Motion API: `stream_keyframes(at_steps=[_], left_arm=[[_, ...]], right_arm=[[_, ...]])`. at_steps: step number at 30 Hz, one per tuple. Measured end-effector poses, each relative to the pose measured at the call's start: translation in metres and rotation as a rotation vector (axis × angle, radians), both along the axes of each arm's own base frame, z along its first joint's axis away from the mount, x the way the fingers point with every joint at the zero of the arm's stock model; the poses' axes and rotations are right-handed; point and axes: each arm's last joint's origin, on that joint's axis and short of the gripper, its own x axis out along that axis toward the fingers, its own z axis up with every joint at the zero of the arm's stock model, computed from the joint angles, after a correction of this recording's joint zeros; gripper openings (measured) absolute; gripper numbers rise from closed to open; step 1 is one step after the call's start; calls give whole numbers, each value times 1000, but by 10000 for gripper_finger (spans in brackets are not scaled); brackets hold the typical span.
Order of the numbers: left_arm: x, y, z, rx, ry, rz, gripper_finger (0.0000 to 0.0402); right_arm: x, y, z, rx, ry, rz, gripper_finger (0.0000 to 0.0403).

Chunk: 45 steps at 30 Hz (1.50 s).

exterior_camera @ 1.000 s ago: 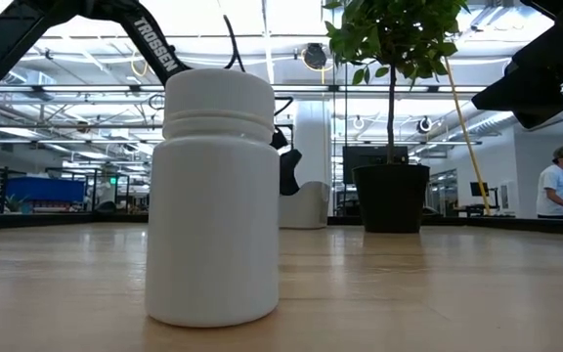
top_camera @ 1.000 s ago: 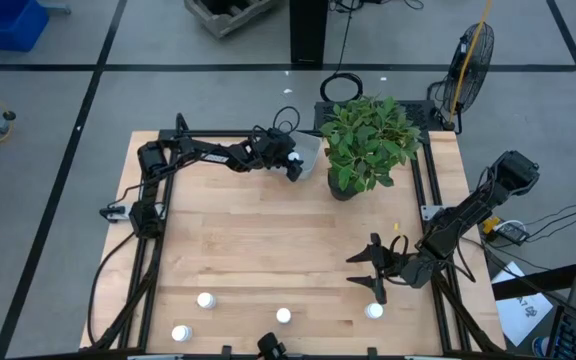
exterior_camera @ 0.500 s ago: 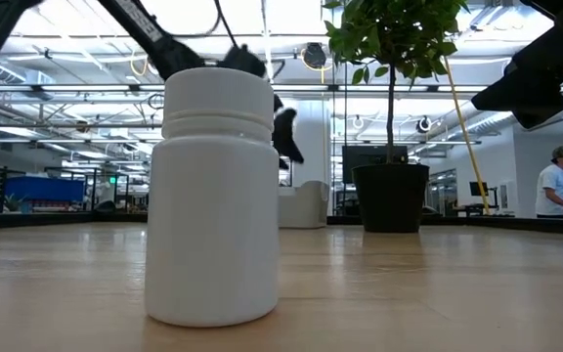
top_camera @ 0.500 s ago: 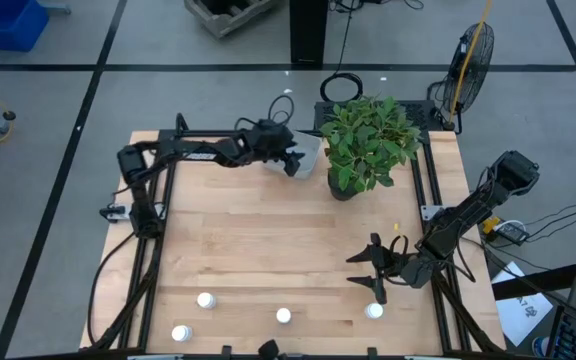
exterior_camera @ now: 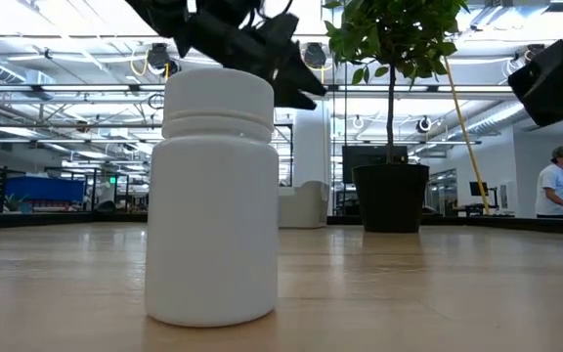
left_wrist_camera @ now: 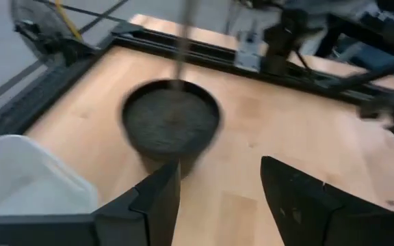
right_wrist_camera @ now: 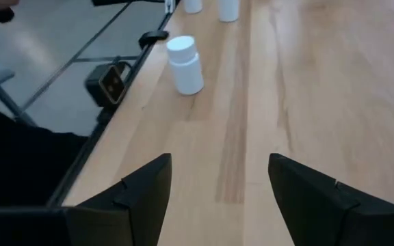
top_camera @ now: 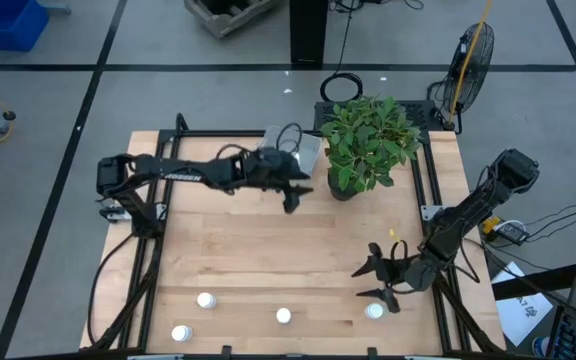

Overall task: Pick and place pill bottles into a basket
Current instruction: Put the white pill bottle into the gray bin

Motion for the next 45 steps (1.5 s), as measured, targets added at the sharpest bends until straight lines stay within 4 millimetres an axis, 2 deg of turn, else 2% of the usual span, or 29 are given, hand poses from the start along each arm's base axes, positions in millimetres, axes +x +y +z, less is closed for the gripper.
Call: stream_keyframes(at_steps=[3,8,13,19,25,32,36,40,45], left_arm=[[3,-19,0,-1,3,-33,199],[7,-41,3,1,-40,-74,193],[11,-55,11,-10,-128,-102,197],[12,-61,15,-22,-166,-114,198],[13,-65,17,-19,-190,-93,187],[13,-70,18,-30,-197,-86,186],[13,-74,18,-30,-205,-94,186],[14,-78,21,-30,-228,-104,186],[14,-79,21,-31,-231,-107,186]], right_arm=[[-9,-1,3,38,59,37,235],[-27,-5,20,145,90,108,235],[-50,-6,31,227,136,181,235],[-71,10,33,245,94,225,235],[-90,19,14,180,164,144,235],[-104,33,-20,140,243,10,235],[-103,40,-44,126,299,-75,235],[-95,49,-62,108,280,-98,235],[-84,58,-71,126,277,-69,235]])
